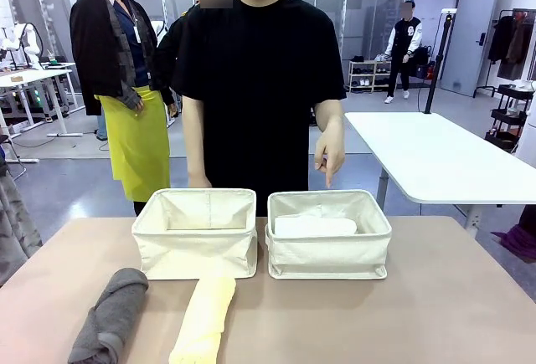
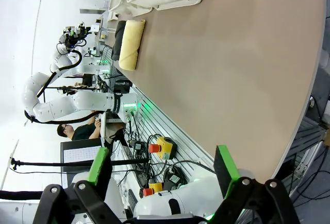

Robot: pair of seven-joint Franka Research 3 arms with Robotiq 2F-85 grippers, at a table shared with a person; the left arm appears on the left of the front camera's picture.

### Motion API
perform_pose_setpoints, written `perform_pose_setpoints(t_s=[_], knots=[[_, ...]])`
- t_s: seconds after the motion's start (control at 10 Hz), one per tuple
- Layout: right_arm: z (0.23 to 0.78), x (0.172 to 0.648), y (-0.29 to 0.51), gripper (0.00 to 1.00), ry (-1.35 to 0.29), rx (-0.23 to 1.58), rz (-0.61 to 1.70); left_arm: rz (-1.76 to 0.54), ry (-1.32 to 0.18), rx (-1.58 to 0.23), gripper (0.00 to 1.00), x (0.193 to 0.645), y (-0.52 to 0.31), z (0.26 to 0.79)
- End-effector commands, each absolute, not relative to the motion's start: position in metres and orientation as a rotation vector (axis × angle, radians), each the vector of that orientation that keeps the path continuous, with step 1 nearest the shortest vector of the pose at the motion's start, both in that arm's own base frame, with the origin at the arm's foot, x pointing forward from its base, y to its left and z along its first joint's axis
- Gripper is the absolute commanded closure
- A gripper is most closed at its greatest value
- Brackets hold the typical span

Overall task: Divide the towels into two baskets.
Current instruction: Pick up one hotel-folded towel from the bottom of the table and place it in the Fabric basket indicated by the person.

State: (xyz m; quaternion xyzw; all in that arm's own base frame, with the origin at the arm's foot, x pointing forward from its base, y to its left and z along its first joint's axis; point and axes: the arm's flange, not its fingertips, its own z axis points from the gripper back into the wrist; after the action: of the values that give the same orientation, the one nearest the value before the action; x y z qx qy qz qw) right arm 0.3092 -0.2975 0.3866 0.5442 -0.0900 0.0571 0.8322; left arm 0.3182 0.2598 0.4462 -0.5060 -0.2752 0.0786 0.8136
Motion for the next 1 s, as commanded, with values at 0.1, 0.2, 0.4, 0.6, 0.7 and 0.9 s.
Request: perform_pose_setpoints(t_s=[0.1, 0.2, 0.4, 0.6, 0.7, 0.9], knots=[[0.391, 0.306, -0.297, 0.0, -0.181, 1.139, 0.13, 0.105, -0.558, -0.969, 0.0, 0.323, 0.199, 0.469], [0.391, 0.306, -0.297, 0.0, -0.181, 1.139, 0.13, 0.063, -0.52, -0.931, 0.0, 0.322, 0.172, 0.473], [0.391, 0.306, -0.297, 0.0, -0.181, 1.139, 0.13, -0.008, -0.433, -0.859, 0.0, 0.314, 0.121, 0.479], [0.391, 0.306, -0.297, 0.0, -0.181, 1.139, 0.13, -0.084, -0.363, -0.761, 0.0, 0.311, 0.071, 0.478], [0.391, 0.306, -0.297, 0.0, -0.181, 1.139, 0.13, -0.113, -0.361, -0.662, 0.0, 0.315, 0.046, 0.476], [0.391, 0.306, -0.297, 0.0, -0.181, 1.139, 0.13, -0.163, -0.298, -0.449, 0.0, 0.334, 0.015, 0.464]])
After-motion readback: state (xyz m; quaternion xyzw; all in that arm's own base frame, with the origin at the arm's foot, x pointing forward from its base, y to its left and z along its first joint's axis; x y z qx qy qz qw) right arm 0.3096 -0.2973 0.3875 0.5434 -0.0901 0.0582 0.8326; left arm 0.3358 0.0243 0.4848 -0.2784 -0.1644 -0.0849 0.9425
